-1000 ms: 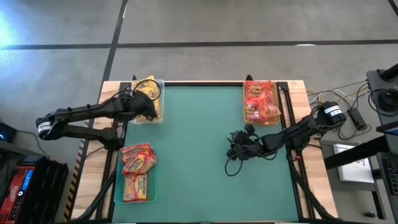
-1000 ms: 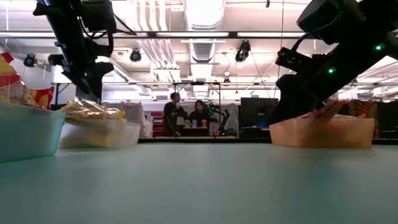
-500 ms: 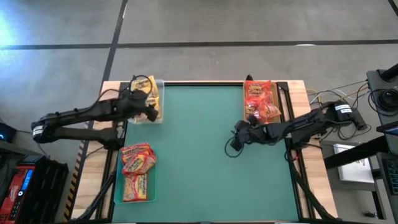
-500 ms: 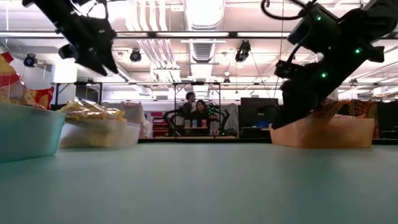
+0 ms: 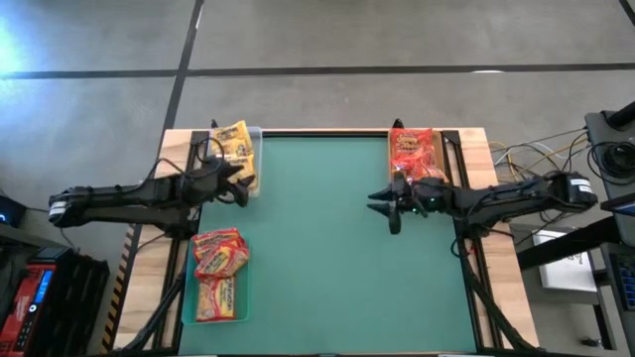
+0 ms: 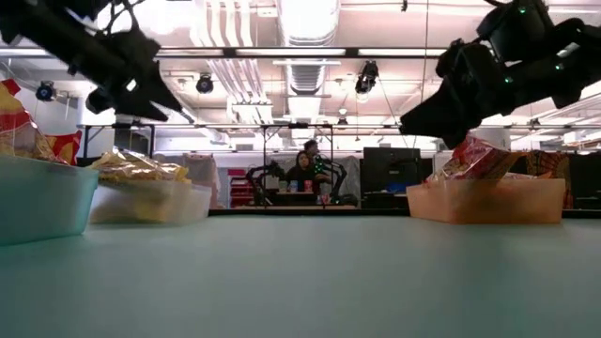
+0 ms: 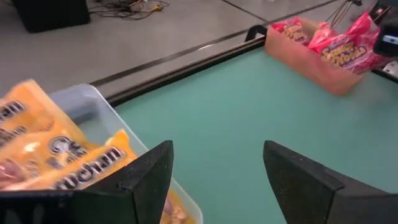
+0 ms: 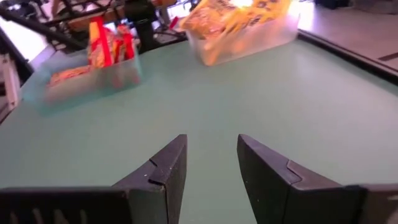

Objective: Sort Maruchan noodles
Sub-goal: Return to Home Position

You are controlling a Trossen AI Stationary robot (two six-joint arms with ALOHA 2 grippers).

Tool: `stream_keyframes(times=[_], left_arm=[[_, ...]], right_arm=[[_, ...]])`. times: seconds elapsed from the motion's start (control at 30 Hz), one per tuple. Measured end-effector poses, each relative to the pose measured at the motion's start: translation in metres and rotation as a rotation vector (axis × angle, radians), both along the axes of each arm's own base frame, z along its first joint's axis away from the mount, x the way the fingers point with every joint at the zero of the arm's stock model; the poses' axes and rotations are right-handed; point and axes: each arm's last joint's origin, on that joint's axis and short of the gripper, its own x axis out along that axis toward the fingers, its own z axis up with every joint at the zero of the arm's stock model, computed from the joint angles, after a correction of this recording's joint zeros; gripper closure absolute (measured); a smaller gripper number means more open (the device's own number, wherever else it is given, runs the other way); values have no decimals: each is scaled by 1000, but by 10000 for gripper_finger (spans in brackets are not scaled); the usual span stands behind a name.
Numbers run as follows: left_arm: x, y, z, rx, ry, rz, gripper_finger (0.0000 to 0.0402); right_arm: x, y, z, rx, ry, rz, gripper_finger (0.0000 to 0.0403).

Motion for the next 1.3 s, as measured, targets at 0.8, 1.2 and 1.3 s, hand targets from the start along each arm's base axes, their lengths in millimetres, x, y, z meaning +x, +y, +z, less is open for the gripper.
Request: stream_keyframes(times=[0.8, 1.2, 1.3], left_arm=[[2, -3, -53, -71, -91, -79, 169], [3, -5, -53, -64, -79, -99, 169], [3, -5, -53, -61, -76, -103, 169]], right_arm=[[-51, -13, 2, -2, -96, -146, 271], [-67, -15, 3, -6, -99, -194, 271], [-69, -14, 1, -7, -104, -196, 271]])
